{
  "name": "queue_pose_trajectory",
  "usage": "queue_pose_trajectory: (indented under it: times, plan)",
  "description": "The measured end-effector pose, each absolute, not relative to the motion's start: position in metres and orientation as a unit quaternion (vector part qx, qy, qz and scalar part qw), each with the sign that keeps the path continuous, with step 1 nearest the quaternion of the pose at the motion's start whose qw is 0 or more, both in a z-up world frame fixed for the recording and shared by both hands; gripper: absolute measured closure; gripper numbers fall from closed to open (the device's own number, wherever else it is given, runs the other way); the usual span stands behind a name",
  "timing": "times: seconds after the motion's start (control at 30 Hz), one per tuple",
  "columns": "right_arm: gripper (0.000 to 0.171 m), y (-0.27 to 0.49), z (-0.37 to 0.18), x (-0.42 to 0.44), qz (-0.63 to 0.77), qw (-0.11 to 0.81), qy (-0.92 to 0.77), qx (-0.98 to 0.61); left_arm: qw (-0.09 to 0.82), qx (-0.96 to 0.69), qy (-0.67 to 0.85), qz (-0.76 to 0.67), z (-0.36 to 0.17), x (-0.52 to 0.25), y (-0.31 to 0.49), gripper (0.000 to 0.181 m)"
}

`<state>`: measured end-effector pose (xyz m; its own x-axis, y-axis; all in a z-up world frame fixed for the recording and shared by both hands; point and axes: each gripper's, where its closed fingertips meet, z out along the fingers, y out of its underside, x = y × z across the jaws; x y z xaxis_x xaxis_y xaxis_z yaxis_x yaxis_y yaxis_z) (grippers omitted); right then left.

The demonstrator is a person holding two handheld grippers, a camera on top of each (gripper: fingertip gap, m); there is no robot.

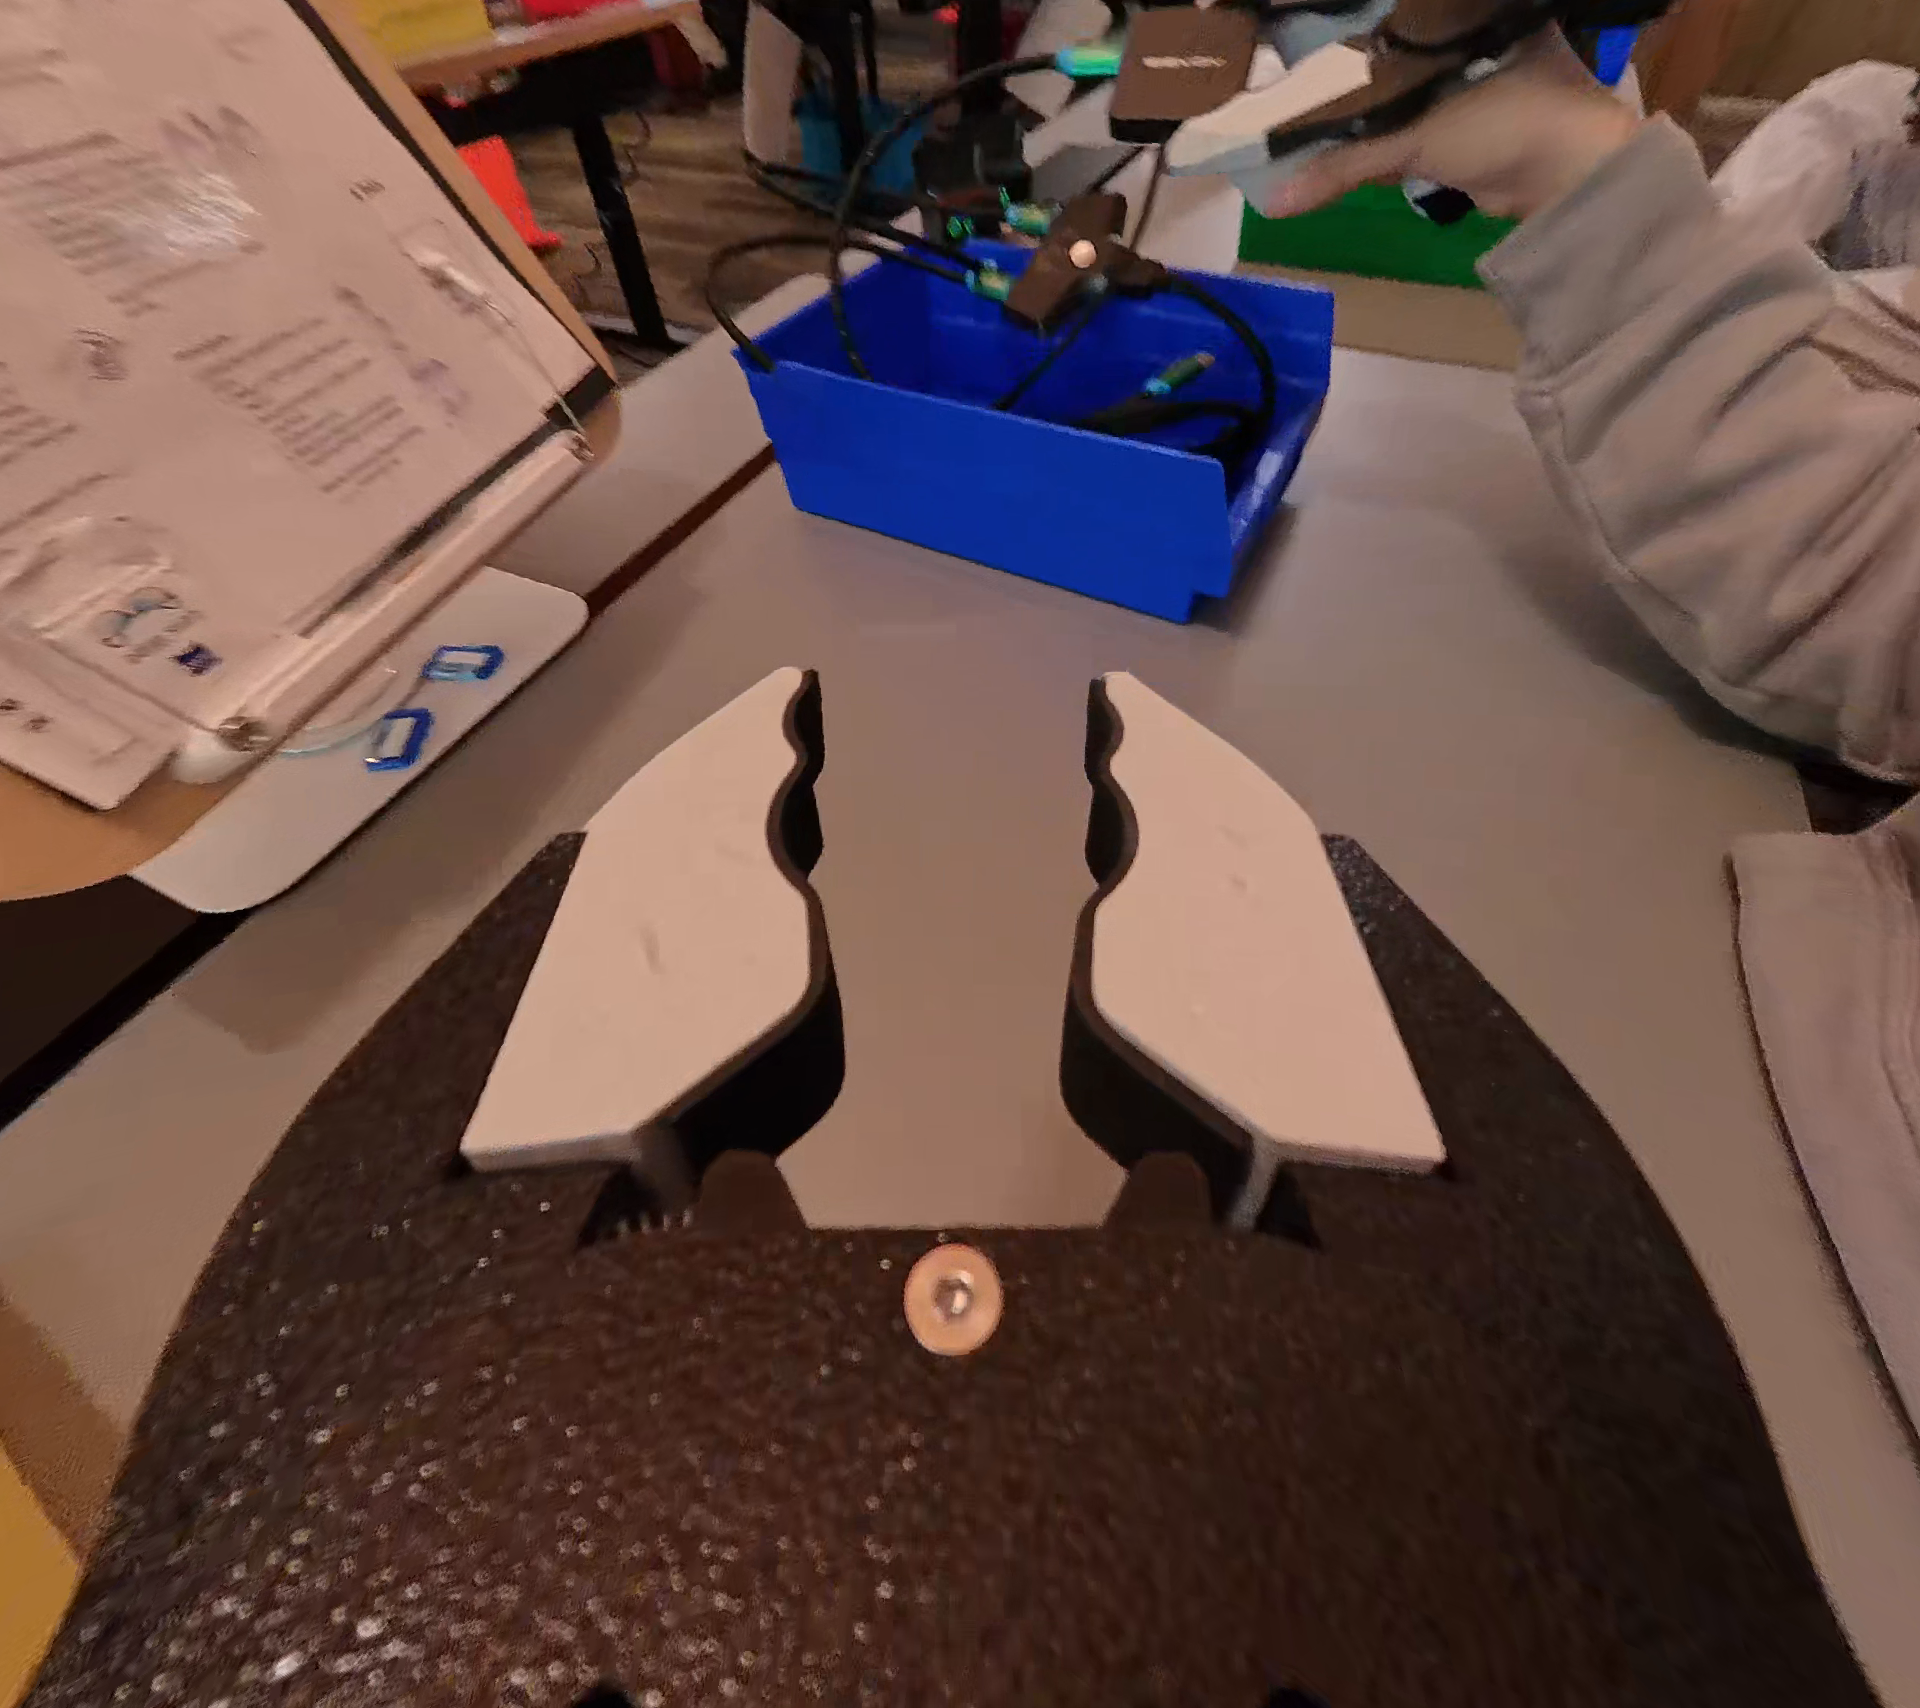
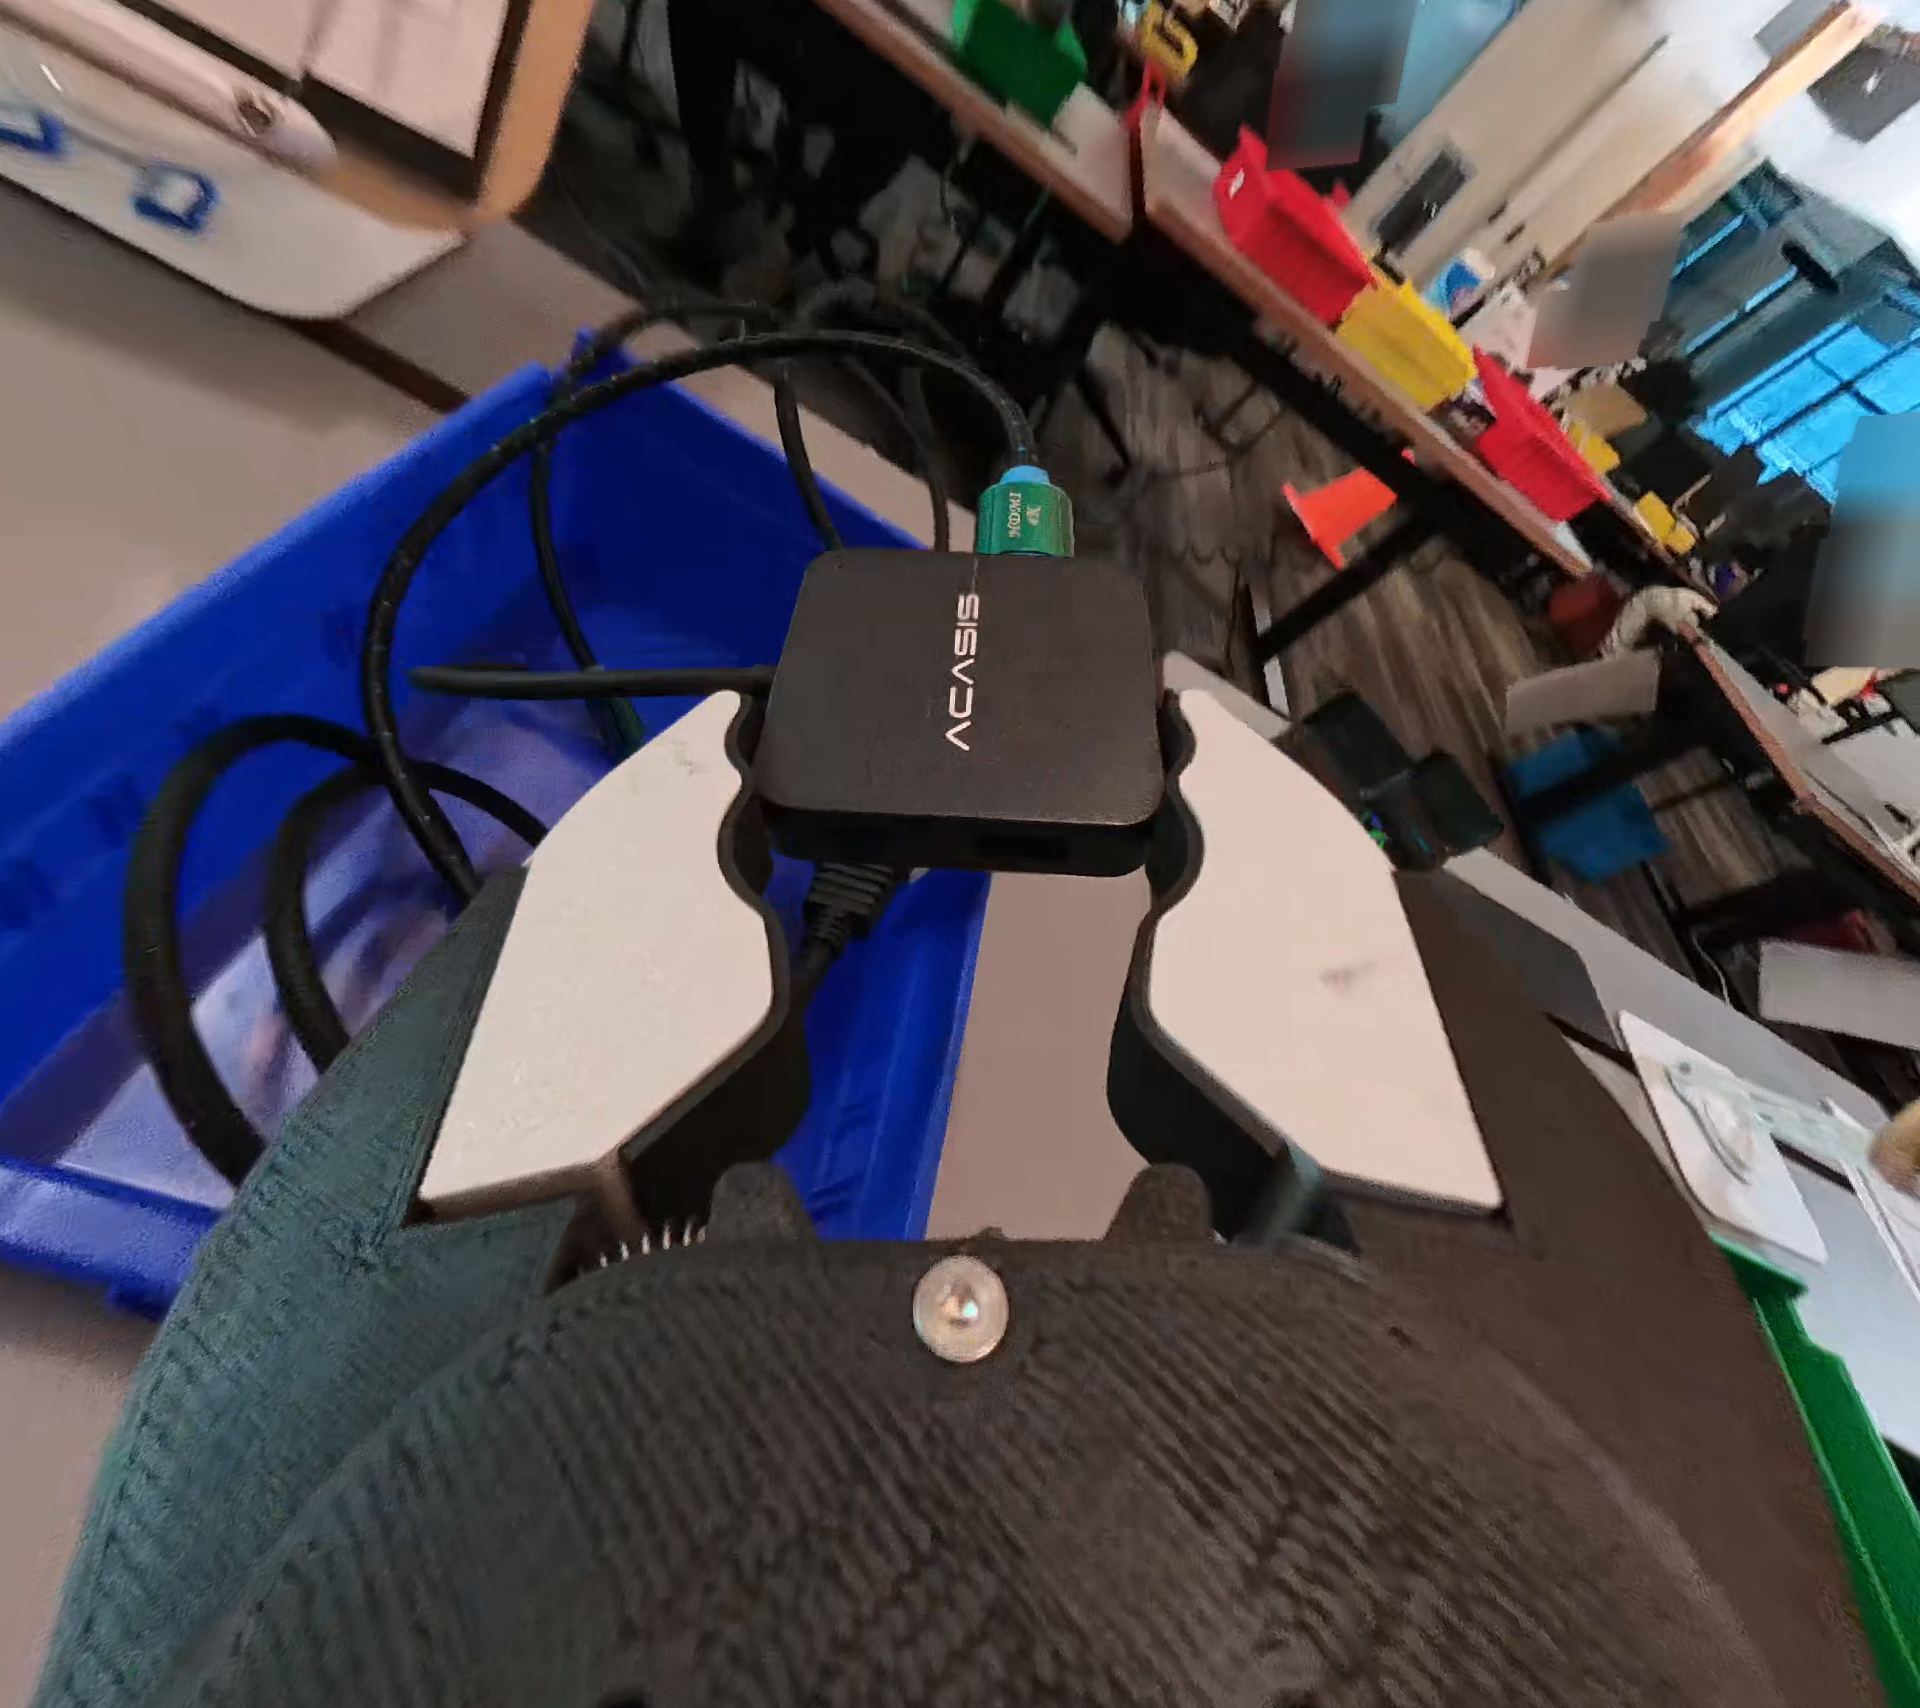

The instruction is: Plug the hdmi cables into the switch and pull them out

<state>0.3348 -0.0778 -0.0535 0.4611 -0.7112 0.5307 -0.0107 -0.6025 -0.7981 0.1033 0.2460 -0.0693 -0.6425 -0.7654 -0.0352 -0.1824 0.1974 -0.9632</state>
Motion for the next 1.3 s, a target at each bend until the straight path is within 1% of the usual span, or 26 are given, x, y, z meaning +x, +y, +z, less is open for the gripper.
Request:
queue_pose_trajectory:
  times: [0.07,0.13,0.2,0.23,0.27,0.33,0.37,0.47,0.5,0.57,0.63,0.77,0.9,0.97,1.07,1.13,1.17,1.23,1.27,1.3]
  plan:
    - [0.099,-0.073,-0.070,0.345,-0.460,0.356,0.240,-0.777,0.238,-0.332,0.744,-0.529,-0.084,0.105,0.232,0.126]
    - [0.099,-0.067,-0.086,0.353,-0.442,0.359,0.251,-0.783,0.203,-0.340,0.759,-0.517,-0.099,0.104,0.218,0.115]
    - [0.098,-0.054,-0.127,0.340,-0.333,0.334,0.238,-0.849,0.184,-0.344,0.767,-0.509,-0.110,0.104,0.206,0.111]
    - [0.096,-0.053,-0.151,0.328,-0.272,0.301,0.225,-0.886,0.179,-0.344,0.770,-0.507,-0.114,0.104,0.201,0.109]
    - [0.098,-0.057,-0.163,0.326,-0.271,0.272,0.207,-0.900,0.175,-0.343,0.772,-0.506,-0.118,0.104,0.196,0.109]
    - [0.097,-0.070,-0.153,0.335,-0.345,0.246,0.192,-0.885,0.167,-0.345,0.773,-0.506,-0.123,0.105,0.187,0.109]
    - [0.095,-0.069,-0.142,0.335,-0.356,0.266,0.195,-0.875,0.162,-0.346,0.773,-0.507,-0.125,0.106,0.182,0.108]
    - [0.088,-0.055,-0.099,0.323,-0.342,0.396,0.195,-0.829,0.143,-0.353,0.771,-0.511,-0.131,0.109,0.165,0.108]
    - [0.091,-0.054,-0.087,0.319,-0.341,0.428,0.193,-0.814,0.134,-0.354,0.770,-0.513,-0.133,0.110,0.158,0.108]
    - [0.092,-0.058,-0.071,0.313,-0.342,0.461,0.199,-0.794,0.123,-0.360,0.766,-0.518,-0.138,0.115,0.141,0.107]
    - [0.095,-0.064,-0.061,0.311,-0.347,0.476,0.210,-0.781,0.123,-0.370,0.759,-0.521,-0.143,0.124,0.121,0.106]
    - [0.095,-0.073,-0.053,0.311,-0.349,0.496,0.250,-0.755,0.147,-0.406,0.735,-0.523,-0.150,0.152,0.074,0.100]
    - [0.093,-0.085,-0.058,0.306,-0.335,0.549,0.339,-0.687,0.211,-0.450,0.708,-0.502,-0.159,0.185,0.036,0.097]
    - [0.092,-0.096,-0.071,0.297,-0.342,0.535,0.357,-0.685,0.247,-0.465,0.697,-0.487,-0.162,0.202,0.025,0.097]
    - [0.084,-0.120,-0.094,0.284,-0.383,0.474,0.361,-0.706,0.282,-0.489,0.684,-0.462,-0.164,0.224,0.016,0.095]
    - [0.079,-0.138,-0.105,0.278,-0.401,0.451,0.371,-0.706,0.322,-0.497,0.685,-0.423,-0.170,0.239,0.019,0.096]
    - [0.076,-0.147,-0.107,0.276,-0.408,0.450,0.382,-0.697,0.340,-0.504,0.686,-0.400,-0.175,0.245,0.023,0.097]
    - [0.074,-0.159,-0.114,0.269,-0.407,0.460,0.402,-0.679,0.361,-0.516,0.681,-0.375,-0.184,0.254,0.027,0.109]
    - [0.074,-0.162,-0.117,0.267,-0.404,0.466,0.406,-0.674,0.365,-0.518,0.679,-0.372,-0.186,0.258,0.028,0.111]
    - [0.071,-0.162,-0.119,0.266,-0.397,0.468,0.408,-0.676,0.368,-0.517,0.673,-0.379,-0.186,0.262,0.027,0.119]
